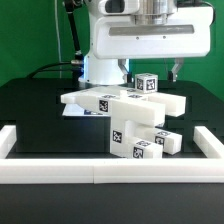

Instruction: Assemble chair

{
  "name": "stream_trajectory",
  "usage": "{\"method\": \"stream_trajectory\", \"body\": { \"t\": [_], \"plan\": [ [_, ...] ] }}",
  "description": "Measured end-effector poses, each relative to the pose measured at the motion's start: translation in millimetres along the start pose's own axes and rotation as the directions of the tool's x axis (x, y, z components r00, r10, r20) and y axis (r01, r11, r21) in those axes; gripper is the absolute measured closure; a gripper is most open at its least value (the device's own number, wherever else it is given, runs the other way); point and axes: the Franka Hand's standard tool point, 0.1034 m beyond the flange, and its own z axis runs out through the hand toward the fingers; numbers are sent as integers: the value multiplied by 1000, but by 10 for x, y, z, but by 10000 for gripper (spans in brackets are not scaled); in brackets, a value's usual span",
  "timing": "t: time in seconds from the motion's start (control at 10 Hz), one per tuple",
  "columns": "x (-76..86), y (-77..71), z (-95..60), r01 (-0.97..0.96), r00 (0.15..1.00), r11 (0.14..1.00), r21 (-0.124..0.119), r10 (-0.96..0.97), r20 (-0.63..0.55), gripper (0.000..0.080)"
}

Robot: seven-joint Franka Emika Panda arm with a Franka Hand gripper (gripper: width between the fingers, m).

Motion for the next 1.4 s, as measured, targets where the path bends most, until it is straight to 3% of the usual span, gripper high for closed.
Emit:
{"method": "stream_trajectory", "body": {
  "t": [0.3,0.5,0.6,0.7,0.8,0.9,1.4],
  "plan": [
    [-1,17,-1,227,974,974,-9,-227,3,150],
    [0,16,0,241,970,970,-9,-241,3,150],
    [0,18,0,241,971,970,-9,-241,3,244],
    [0,18,0,241,971,971,-9,-241,3,428],
    [1,19,0,235,972,972,-9,-235,3,428],
    [1,18,-1,217,976,976,-9,-217,3,516],
    [2,15,-1,-81,997,997,-8,81,0,515]
  ]
}}
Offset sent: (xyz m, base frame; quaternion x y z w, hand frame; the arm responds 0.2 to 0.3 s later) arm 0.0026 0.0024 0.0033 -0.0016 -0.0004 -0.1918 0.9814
